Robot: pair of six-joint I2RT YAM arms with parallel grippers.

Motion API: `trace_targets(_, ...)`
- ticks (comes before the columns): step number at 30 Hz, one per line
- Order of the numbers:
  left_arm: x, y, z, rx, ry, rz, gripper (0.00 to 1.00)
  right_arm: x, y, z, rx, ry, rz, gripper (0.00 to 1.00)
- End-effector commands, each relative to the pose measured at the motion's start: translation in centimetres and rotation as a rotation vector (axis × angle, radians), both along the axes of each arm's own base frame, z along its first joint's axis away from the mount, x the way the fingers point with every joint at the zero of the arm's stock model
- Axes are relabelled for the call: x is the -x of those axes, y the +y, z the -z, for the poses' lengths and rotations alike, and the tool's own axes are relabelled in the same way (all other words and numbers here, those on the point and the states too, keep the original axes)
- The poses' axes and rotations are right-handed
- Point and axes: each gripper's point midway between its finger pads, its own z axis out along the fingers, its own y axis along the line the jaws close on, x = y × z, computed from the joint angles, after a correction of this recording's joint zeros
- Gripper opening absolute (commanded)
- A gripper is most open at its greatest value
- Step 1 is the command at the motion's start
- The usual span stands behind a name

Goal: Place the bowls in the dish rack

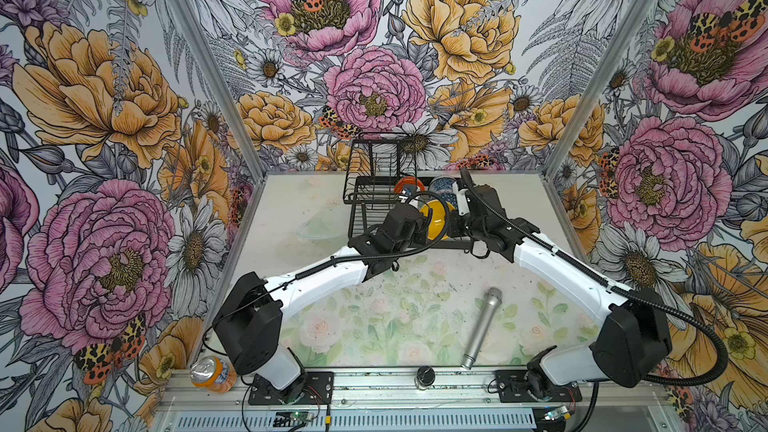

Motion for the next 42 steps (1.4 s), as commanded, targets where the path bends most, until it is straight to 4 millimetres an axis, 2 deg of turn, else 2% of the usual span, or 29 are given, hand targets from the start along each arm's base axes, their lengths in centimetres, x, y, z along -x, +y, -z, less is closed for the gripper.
trace_targets(1, 0.0, -0.7, -1.5, 0.060, -0.015, 0.062, 0.00, 0.3, 1.5, -2.5, -0.063, -0.053, -0.074, 0.00)
trace_targets(7, 0.8, -0.2, -0.3, -0.008, 0.036, 0.126, 0.00, 0.5, 0.5, -2.9, -0.041, -0.077, -0.054, 0.00)
trace_targets(8, 1.0, 0.1, -0.2, -0.032, 0.048, 0.137, 0.12, 0.5, 0.3, -2.8, -0.032, -0.080, -0.051, 0.00)
trace_targets(12, 2.2, 1.1, 0.1, -0.142, 0.090, 0.208, 0.80, 0.3, -0.5, -2.4, 0.005, -0.088, -0.041, 0.00)
trace_targets(13, 2.4, 1.4, 0.2, -0.166, 0.097, 0.214, 0.94, 0.3, -0.5, -2.3, 0.015, -0.091, -0.044, 0.00)
trace_targets(14, 2.6, 1.8, 0.2, -0.188, 0.107, 0.214, 0.99, 0.2, -0.7, -2.2, 0.027, -0.096, -0.044, 0.00)
trace_targets(22, 3.8, 4.8, -0.3, -0.208, 0.131, 0.200, 0.99, -0.7, -2.0, -3.0, 0.160, -0.171, -0.058, 0.00)
trace_targets(29, 4.1, 7.0, 0.2, -0.213, 0.152, 0.172, 0.99, -1.7, -2.8, -3.5, 0.272, -0.231, -0.076, 0.00)
trace_targets(42, 4.1, 7.3, 0.9, -0.205, 0.174, 0.175, 0.99, -4.3, -4.8, -3.4, 0.531, -0.300, -0.046, 0.00)
